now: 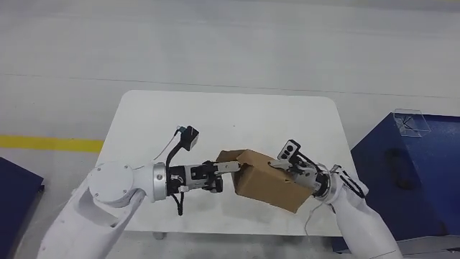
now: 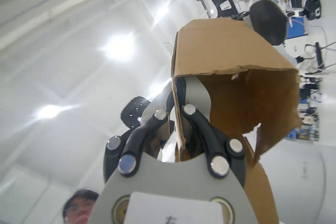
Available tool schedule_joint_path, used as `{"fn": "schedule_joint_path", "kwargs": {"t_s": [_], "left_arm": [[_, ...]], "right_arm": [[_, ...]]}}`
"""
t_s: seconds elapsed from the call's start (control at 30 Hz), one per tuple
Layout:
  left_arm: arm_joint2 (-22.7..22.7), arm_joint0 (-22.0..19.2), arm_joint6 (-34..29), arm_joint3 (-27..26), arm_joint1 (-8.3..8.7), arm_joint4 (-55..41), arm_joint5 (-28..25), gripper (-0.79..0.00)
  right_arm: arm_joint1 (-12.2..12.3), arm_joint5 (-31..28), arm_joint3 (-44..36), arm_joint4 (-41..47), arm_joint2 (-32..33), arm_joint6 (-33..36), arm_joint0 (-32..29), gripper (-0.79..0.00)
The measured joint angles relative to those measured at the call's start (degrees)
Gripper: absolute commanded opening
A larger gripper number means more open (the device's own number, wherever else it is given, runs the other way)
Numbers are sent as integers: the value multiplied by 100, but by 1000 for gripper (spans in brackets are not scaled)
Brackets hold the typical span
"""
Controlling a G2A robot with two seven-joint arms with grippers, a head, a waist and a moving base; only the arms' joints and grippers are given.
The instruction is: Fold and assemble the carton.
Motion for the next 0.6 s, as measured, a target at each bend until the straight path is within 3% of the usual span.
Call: {"fn": "schedule_joint_path", "kwargs": {"t_s": [0.13,0.23,0.43,0.6], "left_arm": [[-583,254,123,-127,67,-236,-162,0],[-797,345,257,-66,107,-40,-109,0],[-424,281,230,65,128,825,89,0],[-161,122,210,131,90,775,88,0]], "right_arm": [[-4,769,382,223,-180,102,265,-785],[8,937,422,461,-397,58,342,-785],[181,1082,279,1162,-768,-103,437,-785],[372,1038,233,1347,-893,-60,489,-785]]}}
